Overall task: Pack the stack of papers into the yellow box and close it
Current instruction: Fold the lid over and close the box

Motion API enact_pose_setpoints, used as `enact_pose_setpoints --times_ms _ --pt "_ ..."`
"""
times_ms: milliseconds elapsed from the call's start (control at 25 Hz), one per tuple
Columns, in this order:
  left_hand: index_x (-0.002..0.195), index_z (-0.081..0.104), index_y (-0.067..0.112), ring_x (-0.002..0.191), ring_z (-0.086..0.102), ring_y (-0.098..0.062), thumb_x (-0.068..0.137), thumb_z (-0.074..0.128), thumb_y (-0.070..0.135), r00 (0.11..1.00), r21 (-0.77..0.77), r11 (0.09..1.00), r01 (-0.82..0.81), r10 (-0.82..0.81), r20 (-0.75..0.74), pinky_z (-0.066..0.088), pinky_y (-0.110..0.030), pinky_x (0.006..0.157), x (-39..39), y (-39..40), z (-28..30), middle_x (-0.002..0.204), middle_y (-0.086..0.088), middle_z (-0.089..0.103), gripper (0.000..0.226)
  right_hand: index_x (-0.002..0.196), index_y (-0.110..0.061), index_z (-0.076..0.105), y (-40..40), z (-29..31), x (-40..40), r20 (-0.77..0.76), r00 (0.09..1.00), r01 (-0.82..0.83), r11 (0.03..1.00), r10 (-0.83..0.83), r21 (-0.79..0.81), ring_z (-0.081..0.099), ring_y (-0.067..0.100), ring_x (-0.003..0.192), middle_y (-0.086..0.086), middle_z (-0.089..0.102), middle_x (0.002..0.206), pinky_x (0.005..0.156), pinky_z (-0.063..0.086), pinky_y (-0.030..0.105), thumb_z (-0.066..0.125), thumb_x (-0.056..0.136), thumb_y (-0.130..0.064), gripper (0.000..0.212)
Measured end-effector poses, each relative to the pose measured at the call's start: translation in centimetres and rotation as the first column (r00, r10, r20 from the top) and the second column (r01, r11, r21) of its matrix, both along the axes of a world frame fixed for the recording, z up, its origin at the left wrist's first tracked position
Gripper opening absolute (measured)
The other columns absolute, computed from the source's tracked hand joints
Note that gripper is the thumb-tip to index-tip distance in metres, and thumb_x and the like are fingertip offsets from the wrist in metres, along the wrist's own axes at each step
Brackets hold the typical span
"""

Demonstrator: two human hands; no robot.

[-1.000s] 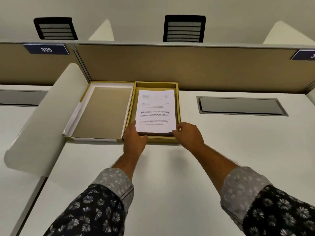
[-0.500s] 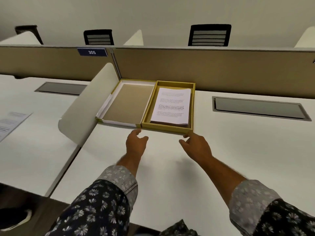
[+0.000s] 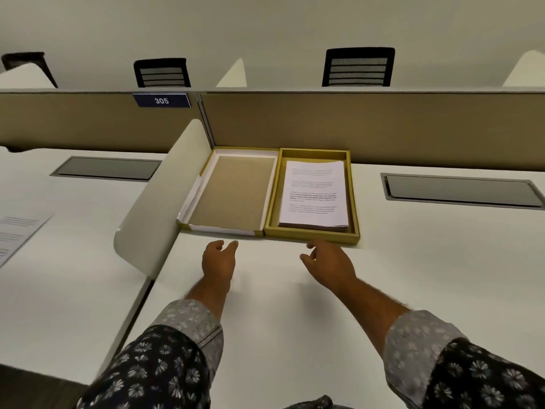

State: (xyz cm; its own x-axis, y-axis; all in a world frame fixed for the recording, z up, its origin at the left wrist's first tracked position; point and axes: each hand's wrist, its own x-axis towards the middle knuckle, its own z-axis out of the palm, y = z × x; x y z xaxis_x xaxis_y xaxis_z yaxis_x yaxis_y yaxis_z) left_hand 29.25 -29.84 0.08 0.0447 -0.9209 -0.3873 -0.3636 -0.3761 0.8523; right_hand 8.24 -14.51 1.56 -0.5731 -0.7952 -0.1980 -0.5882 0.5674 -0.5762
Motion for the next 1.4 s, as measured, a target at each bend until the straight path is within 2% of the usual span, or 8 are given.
enact_pose_setpoints --times_ms 440,600,720,840,1000,1160,1240,1400 --pt "0.128 0.061 0.001 0.116 0.069 -0.044 0.092 0.080 0.030 0.965 0.098 0.970 -0.223 0.234 -0.122 0.055 -0.055 0.106 4.6 -16.2 -3.2 0.124 -0.023 0.071 0.049 0.162 -0.028 0.037 -15.4 -2.9 7.5 -0.055 0.991 -0.112 0.986 0.119 0.120 0.071 0.029 0.106 0.009 0.073 0.119 0.092 0.060 0.042 0.053 0.106 -0.016 0.059" --pt "0.133 0.060 0.001 0.117 0.069 -0.040 0.084 0.084 0.022 0.913 0.156 0.906 -0.395 0.406 -0.049 0.057 -0.044 0.093 3.1 -18.0 -2.9 0.132 -0.018 0.067 0.058 0.137 -0.016 0.064 -17.3 -4.3 8.3 -0.058 0.994 -0.083 0.977 0.096 0.195 0.069 0.030 0.111 0.011 0.073 0.124 0.099 0.058 0.041 0.051 0.106 -0.012 0.034" --pt "0.127 0.065 0.007 0.110 0.073 -0.039 0.082 0.070 0.008 0.855 0.239 0.860 -0.452 0.493 -0.158 0.058 -0.040 0.088 2.6 -18.1 -3.1 0.123 -0.014 0.071 0.045 0.123 -0.013 0.069 -17.5 -4.6 8.1 -0.032 0.999 -0.038 0.987 0.043 0.156 0.069 0.028 0.102 0.010 0.075 0.114 0.091 0.057 0.036 0.054 0.106 -0.014 0.023" --pt "0.116 0.069 0.012 0.098 0.076 -0.030 0.080 0.067 -0.003 0.792 0.090 0.841 -0.533 0.534 -0.296 0.063 -0.041 0.084 2.8 -16.6 -2.9 0.108 -0.007 0.074 0.039 0.119 -0.012 0.071 -17.0 -4.6 7.9 0.053 0.998 -0.040 0.995 0.035 0.093 0.069 0.026 0.100 0.008 0.075 0.110 0.090 0.055 0.035 0.058 0.105 -0.018 0.020" --pt "0.143 0.052 0.021 0.110 0.075 -0.027 0.083 0.073 -0.004 0.588 0.207 0.815 -0.542 0.543 -0.599 0.064 -0.050 0.092 2.9 -14.3 -1.7 0.126 -0.003 0.072 0.069 0.111 -0.013 0.073 -15.5 -4.1 7.4 0.176 0.984 0.011 1.000 -0.013 0.013 0.072 0.023 0.093 0.006 0.077 0.100 0.088 0.057 0.036 0.062 0.102 -0.019 0.015" --pt "0.132 0.065 0.026 0.104 0.078 -0.018 0.077 0.082 0.004 0.681 0.005 0.905 -0.426 0.324 -0.657 0.067 -0.041 0.080 3.2 -12.7 0.7 0.122 0.007 0.076 0.062 0.113 -0.023 0.073 -13.6 -2.6 6.6 0.316 0.947 0.083 0.994 -0.055 -0.075 0.076 0.018 0.078 0.000 0.076 0.089 0.081 0.064 0.036 0.066 0.102 -0.025 0.014" --pt "0.133 0.066 0.023 0.105 0.077 -0.015 0.079 0.085 0.008 0.748 -0.137 0.923 -0.360 0.198 -0.633 0.066 -0.036 0.079 2.6 -11.5 2.4 0.121 0.006 0.075 0.058 0.120 -0.025 0.073 -13.0 -1.5 6.6 0.231 0.970 0.100 0.989 -0.072 -0.112 0.073 0.019 0.078 0.000 0.075 0.085 0.082 0.062 0.035 0.068 0.101 -0.035 0.023" --pt "0.144 0.054 0.027 0.117 0.070 -0.010 0.081 0.089 0.024 0.919 -0.440 0.875 -0.201 0.013 -0.394 0.063 -0.019 0.081 0.0 -7.9 5.9 0.138 0.006 0.066 0.072 0.108 -0.019 0.078 -13.1 4.1 6.9 0.419 0.905 0.242 0.901 -0.076 -0.360 0.072 0.016 0.083 0.000 0.076 0.089 0.078 0.061 0.035 0.069 0.099 -0.042 0.026"
